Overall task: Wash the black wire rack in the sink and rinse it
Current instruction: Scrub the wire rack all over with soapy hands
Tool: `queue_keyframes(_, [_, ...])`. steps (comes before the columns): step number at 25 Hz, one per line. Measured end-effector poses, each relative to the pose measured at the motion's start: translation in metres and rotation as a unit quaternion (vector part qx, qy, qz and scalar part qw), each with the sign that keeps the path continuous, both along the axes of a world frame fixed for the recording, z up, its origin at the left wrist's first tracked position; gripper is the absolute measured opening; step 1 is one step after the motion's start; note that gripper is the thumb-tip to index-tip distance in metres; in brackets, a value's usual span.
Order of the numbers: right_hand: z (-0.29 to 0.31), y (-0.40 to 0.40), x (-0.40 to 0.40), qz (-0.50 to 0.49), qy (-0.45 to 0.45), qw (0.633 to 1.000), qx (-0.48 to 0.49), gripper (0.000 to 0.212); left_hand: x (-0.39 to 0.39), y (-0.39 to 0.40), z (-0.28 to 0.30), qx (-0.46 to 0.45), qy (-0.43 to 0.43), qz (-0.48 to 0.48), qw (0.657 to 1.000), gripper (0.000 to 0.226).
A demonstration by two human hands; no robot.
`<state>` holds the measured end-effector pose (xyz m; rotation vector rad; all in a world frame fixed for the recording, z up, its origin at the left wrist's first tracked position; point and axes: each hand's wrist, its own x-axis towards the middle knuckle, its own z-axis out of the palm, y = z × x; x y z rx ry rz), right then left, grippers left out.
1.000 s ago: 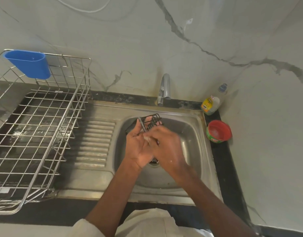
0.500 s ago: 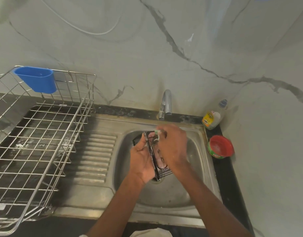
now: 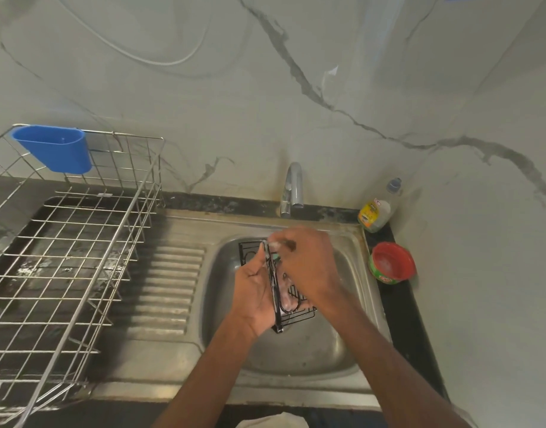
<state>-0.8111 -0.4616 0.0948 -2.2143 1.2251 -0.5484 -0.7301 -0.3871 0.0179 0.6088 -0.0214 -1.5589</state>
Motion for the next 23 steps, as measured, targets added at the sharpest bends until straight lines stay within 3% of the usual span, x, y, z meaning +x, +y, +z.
queue_keyframes(4, [0.001, -0.011, -0.001, -0.050, -0.012, 0.999, -0.008, 0.026, -0.001, -0.003, -0.005, -0.017, -0.008, -0.003, 1.000, 0.044])
queue_keyframes(7, [0.003, -0.002, 0.008, 0.019, -0.021, 0.999, -0.019, 0.025, -0.003, 0.001, 0.006, -0.018, -0.003, 0.004, 1.000, 0.053])
queue_keyframes(9, [0.004, 0.006, 0.004, 0.003, -0.031, 0.999, -0.027, 0.025, -0.003, 0.002, 0.005, -0.011, -0.012, 0.009, 1.000, 0.054])
queue_keyframes(13, [-0.015, 0.030, -0.012, 0.035, -0.074, 0.994, -0.072, 0.025, 0.000, 0.001, -0.001, 0.003, -0.020, 0.055, 0.998, 0.037])
queue_keyframes(15, [-0.017, 0.030, -0.005, 0.008, -0.094, 0.993, -0.065, 0.023, -0.001, -0.002, -0.004, -0.012, -0.037, 0.043, 0.998, 0.039])
queue_keyframes(17, [-0.015, 0.025, -0.001, -0.006, -0.093, 0.993, -0.067, 0.021, -0.004, 0.001, -0.002, -0.015, -0.053, 0.013, 0.998, 0.050])
queue_keyframes(20, [-0.013, 0.017, -0.010, 0.037, -0.065, 0.993, -0.089, 0.023, -0.004, 0.005, 0.000, -0.003, -0.035, 0.020, 0.999, 0.044])
queue_keyframes(23, [-0.009, 0.000, -0.017, -0.009, -0.017, 0.998, -0.057, 0.023, -0.008, 0.003, 0.007, 0.016, -0.047, 0.001, 0.999, 0.049])
